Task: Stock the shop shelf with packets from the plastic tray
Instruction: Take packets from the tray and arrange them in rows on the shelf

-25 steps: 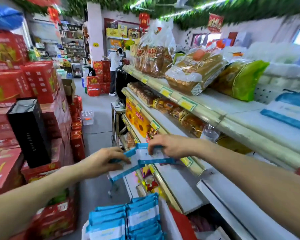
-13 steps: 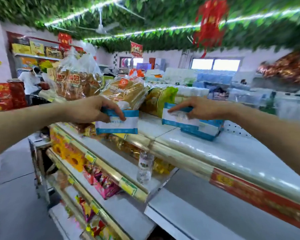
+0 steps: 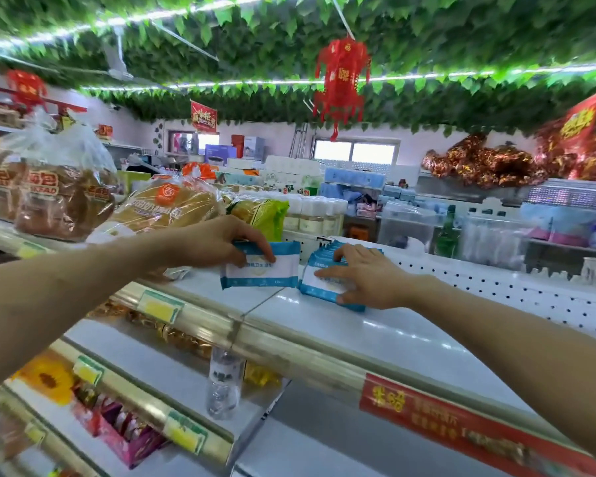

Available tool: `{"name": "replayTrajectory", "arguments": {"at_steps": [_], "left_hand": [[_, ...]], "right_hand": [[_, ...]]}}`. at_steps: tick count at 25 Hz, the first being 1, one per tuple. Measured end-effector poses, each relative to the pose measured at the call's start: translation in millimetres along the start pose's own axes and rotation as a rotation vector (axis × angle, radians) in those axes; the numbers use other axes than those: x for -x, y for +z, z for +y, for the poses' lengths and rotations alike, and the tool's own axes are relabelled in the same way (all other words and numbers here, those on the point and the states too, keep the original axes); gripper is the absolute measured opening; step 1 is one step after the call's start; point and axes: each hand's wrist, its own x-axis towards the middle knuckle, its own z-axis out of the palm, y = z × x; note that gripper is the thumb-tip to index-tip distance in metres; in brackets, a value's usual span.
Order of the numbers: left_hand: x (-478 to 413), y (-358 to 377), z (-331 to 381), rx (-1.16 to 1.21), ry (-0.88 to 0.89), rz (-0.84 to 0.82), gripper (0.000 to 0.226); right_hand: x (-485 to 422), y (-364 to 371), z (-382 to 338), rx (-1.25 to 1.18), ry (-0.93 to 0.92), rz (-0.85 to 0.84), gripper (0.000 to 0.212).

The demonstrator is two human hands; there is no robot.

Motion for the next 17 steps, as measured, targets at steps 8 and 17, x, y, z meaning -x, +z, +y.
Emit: {"name": "replayTrajectory", "arguments": {"at_steps": [8, 17], "left_hand": [[-52, 19, -8, 0.053, 0.072, -0.040, 0.047], [-108, 69, 2, -0.018, 0.201, -0.087, 0.046]], "right_hand": [[-2, 2, 1, 0.081, -0.009, 0.096, 0.063], [63, -19, 56, 0.020, 0.168, 0.307, 0.047]]}}
